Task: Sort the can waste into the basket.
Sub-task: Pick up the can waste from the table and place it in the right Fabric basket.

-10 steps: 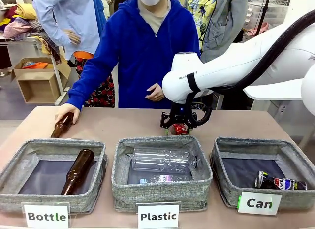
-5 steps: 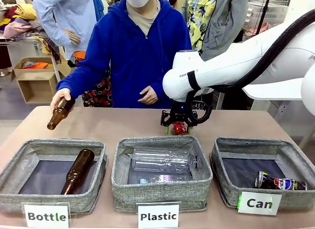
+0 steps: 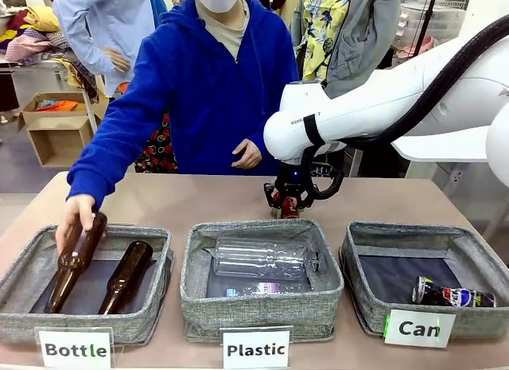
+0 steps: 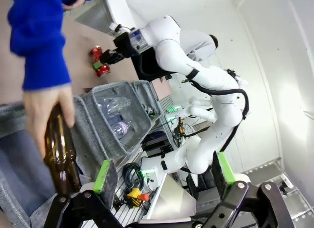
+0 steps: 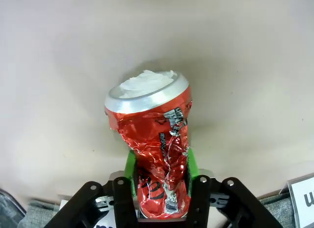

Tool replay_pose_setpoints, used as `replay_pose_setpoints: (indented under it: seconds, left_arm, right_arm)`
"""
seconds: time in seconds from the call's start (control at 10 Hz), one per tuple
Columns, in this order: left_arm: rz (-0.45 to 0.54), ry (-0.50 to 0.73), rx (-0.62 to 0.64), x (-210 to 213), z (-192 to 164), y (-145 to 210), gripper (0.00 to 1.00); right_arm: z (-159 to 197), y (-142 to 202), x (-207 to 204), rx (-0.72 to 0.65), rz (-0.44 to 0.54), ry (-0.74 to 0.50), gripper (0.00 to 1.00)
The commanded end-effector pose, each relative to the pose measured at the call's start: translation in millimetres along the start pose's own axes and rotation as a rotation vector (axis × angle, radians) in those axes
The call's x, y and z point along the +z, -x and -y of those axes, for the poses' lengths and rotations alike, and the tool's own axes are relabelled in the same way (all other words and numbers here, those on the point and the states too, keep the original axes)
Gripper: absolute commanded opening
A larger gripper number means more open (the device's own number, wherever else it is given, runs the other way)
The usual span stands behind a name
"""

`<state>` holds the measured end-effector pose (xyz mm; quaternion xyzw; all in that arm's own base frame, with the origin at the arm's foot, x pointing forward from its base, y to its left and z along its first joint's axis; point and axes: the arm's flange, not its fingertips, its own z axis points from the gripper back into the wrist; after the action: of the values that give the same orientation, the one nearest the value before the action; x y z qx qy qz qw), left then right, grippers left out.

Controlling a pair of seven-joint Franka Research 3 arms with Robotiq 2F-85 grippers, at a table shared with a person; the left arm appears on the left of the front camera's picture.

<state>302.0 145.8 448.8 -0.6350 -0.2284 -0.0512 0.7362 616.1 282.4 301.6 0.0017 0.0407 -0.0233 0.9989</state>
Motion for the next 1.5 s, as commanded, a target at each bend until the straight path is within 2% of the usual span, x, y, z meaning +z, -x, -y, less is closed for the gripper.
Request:
replay_pose_setpoints:
  seconds: [0.0, 0.1, 0.3, 0.9, 1.1, 1.2, 1.4]
  left_arm:
    - [0.052, 0.112, -0.106, 47.9, 56.3, 0.2, 1.00]
    - [0.059, 0.147, -0.149, 69.7, 71.1, 2.4, 1.00]
    - [0.052, 0.239, -0.174, 88.3, 80.4, 12.2, 1.00]
    - [0.050, 0.222, -0.158, 82.0, 76.9, 10.5, 1.00]
    - [-0.046, 0.233, -0.133, 47.7, 72.1, 4.2, 1.00]
    - [-0.123, 0.215, -0.109, 21.8, 62.1, -1.1, 1.00]
    - [-0.258, 0.210, -0.049, -27.4, 29.9, -5.1, 1.00]
  right_arm:
    - [5.3, -7.5, 3.7, 0.014, -0.021, -0.016, 0.04]
    - [6.6, -9.3, 3.9, 0.009, -0.021, -0.021, 0.00]
    - [9.9, -9.9, 4.9, 0.006, -0.025, -0.020, 0.00]
    - [30.9, -5.3, 25.4, -0.015, 0.012, -0.050, 0.00]
    - [57.2, 11.1, 67.3, 0.043, 0.047, -0.063, 0.00]
    - [75.1, 26.7, 94.0, 0.106, 0.035, -0.046, 0.00]
    - [116.1, 70.9, 148.2, 0.202, 0.076, -0.001, 0.00]
